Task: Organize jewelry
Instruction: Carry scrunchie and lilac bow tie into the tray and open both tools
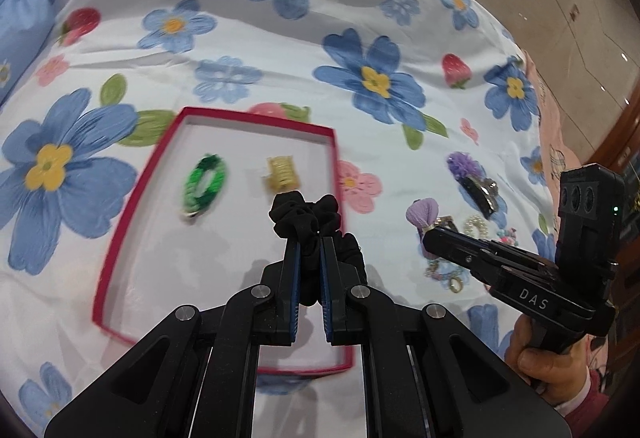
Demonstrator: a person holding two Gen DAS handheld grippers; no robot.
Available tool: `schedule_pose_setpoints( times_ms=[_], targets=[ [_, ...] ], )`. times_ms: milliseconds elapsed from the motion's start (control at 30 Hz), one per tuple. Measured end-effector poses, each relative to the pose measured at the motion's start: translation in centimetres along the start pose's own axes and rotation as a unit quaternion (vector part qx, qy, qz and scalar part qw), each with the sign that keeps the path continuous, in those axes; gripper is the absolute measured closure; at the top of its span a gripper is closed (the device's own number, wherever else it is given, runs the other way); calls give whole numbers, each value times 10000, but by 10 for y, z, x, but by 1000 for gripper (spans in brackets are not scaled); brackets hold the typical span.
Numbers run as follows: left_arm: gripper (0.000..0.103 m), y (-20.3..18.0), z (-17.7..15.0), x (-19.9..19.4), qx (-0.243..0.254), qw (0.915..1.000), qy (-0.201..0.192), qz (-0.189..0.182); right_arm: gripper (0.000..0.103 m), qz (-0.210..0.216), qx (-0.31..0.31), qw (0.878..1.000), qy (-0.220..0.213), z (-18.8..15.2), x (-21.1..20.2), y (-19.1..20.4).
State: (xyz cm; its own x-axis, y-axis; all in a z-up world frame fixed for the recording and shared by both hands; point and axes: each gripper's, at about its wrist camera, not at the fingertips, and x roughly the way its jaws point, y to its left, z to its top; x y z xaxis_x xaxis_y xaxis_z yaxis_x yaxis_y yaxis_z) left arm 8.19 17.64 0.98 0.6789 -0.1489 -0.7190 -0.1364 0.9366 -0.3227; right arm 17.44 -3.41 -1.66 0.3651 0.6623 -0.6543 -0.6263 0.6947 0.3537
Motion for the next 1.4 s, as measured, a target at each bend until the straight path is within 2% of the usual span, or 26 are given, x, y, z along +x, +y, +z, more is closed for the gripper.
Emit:
schedule_pose_setpoints(
  times_ms=[433, 700, 1067, 1400],
  targets=[
    [96, 40, 1, 3, -297, 9994, -38, 149, 90, 106, -254, 9994, 219, 9, 40, 28],
    [96, 61, 11, 21, -402, 9990, -21, 192, 89, 20, -470, 9978, 473, 18, 77, 39],
    [95, 88, 14, 62, -551, 9976, 284, 304, 89, -314, -853, 9915, 932, 20, 129, 46],
    [91, 95, 6, 76, -652, 9958, 495, 401, 86, -375, -884, 9897, 1060, 18, 143, 42]
  ],
)
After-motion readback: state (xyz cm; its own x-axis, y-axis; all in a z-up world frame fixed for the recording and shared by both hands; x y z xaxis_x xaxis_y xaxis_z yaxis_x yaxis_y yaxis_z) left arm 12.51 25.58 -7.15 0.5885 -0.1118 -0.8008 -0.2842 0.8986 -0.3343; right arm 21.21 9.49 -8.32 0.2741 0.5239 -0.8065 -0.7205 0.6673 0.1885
